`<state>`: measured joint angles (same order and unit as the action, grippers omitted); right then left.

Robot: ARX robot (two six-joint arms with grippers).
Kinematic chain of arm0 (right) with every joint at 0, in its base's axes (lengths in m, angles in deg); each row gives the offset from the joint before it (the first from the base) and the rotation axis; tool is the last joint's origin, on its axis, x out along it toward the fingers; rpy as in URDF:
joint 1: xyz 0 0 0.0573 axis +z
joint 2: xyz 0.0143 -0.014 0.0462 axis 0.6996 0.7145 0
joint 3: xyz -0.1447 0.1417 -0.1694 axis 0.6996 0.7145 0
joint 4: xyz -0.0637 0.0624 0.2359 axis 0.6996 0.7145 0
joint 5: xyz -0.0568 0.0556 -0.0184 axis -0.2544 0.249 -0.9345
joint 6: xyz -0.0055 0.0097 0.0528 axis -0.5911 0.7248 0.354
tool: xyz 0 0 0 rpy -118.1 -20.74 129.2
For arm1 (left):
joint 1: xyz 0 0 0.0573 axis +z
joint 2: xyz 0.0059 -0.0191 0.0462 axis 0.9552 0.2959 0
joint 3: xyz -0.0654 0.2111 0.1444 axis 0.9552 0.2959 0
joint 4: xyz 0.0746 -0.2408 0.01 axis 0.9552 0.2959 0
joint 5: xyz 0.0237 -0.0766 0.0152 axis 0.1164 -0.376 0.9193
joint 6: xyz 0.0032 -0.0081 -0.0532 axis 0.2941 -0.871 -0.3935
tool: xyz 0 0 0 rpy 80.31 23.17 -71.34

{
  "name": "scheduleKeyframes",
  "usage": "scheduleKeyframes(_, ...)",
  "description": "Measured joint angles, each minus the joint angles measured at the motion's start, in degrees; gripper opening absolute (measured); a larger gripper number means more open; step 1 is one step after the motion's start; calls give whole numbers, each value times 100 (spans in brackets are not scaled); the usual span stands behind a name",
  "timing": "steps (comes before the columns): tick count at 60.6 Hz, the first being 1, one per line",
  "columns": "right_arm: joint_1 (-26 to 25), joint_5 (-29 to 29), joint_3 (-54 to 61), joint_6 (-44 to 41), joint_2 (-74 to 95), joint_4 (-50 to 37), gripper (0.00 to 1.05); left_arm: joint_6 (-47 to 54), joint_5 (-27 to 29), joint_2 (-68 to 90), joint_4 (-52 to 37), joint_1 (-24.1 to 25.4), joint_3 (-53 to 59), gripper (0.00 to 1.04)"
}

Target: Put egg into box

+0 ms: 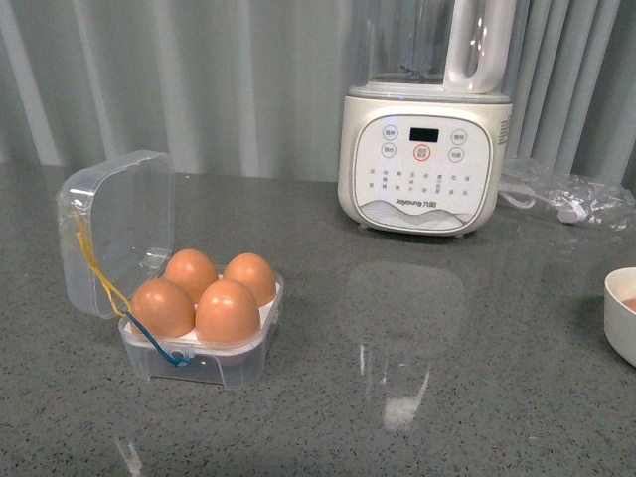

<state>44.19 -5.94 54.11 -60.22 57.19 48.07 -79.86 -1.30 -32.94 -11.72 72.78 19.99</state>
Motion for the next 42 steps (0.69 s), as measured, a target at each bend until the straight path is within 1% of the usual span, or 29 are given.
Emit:
scheduleKeyframes(11,0,0,90,0,-280,186,3,0,0,0,0,0,0,98)
scheduleKeyframes(17,0,0,267,-2,-452,142,3,0,0,0,0,0,0,98)
scheduleKeyframes(31,0,0,267,0,-732,385,3,0,0,0,0,0,0,98)
scheduleKeyframes(33,0,0,264,0,-874,544,3,0,0,0,0,0,0,98)
scheduleKeyframes(36,2,2,262,-2,-1397,1281,3,0,0,0,0,0,0,98)
scheduleKeyframes(42,2,0,262,0,-1703,1394,3,0,0,-2,0,0,0,98)
